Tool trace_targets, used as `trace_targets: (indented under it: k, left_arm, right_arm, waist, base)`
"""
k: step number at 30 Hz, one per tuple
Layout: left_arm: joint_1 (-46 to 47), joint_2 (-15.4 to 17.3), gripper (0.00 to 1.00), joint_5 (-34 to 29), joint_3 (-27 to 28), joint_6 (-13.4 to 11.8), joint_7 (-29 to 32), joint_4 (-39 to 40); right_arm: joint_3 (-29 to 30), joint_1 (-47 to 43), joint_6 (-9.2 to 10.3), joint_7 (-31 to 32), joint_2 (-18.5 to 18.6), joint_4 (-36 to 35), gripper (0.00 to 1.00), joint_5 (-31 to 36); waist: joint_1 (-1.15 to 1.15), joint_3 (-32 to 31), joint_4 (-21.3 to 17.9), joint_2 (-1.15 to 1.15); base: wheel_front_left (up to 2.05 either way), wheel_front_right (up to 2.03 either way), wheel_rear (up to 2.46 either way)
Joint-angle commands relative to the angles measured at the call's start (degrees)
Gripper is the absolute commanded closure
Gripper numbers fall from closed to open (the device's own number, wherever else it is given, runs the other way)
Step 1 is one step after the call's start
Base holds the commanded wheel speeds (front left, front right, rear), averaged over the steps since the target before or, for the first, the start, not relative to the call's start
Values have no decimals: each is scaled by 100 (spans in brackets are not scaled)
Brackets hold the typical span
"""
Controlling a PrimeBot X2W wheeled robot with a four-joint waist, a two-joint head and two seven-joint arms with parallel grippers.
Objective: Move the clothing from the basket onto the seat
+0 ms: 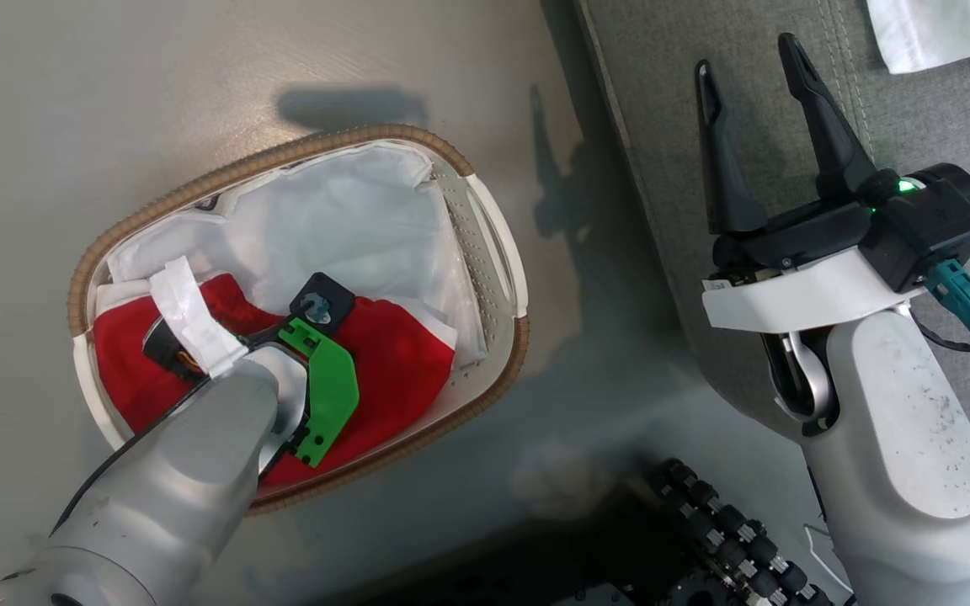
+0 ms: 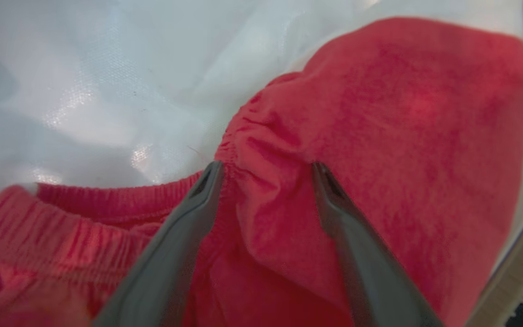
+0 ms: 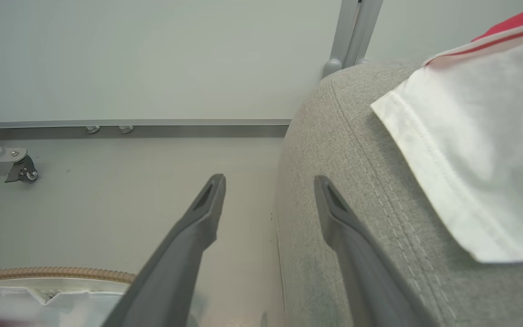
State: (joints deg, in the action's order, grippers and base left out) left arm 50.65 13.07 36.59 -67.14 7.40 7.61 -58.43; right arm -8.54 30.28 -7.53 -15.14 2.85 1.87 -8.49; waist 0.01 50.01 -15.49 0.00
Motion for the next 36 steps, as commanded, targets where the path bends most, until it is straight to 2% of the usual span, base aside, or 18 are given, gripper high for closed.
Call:
trace_targets:
  k: [1,11,13,14,15,17,18,25,36]
  left_arm:
    - [86,50,0,179,-61,14,88,34]
    - [165,221,0,795,-437,14,700,168]
    - [179,231,17,863,-462,14,759,136]
    - [183,234,54,877,-474,14,781,122]
    - [183,236,63,886,-483,14,791,109]
    - [182,246,96,925,-507,15,799,91]
    - [184,261,100,947,-519,15,793,84]
    - [195,326,100,992,-572,15,565,150]
    - [255,293,100,1101,-566,15,-646,281]
  right_arm:
    - [-20,61,8,-2,8,-26,0,-38]
    - [-116,99,8,-2,9,-62,0,-98]
    - [-121,104,8,-2,9,-64,0,-100]
    - [-123,109,8,-2,9,-63,0,-99]
    - [-124,111,8,-2,9,-59,0,-98]
    - [-133,117,8,-2,9,-43,0,-105]
    - [-135,119,8,-2,9,-37,0,-110]
    - [-92,105,8,-2,9,17,0,-88]
    - [34,-8,8,-2,11,108,0,45]
  waist:
    - [-1,113,-91,0]
    - [-1,216,-123,0]
    - [-1,228,-123,0]
    - [-1,232,-123,0]
    - [-1,233,-123,0]
    - [-1,230,-120,0]
    - [-1,225,-119,0]
    - [-1,103,-58,0]
    - [-1,-378,148,0]
  base:
    - [0,0,0]
    - [0,0,0]
    - [0,0,0]
    - [0,0,0]
    - [0,0,0]
    - [0,0,0]
    - [0,0,0]
    - [0,0,0]
    - [0,0,0]
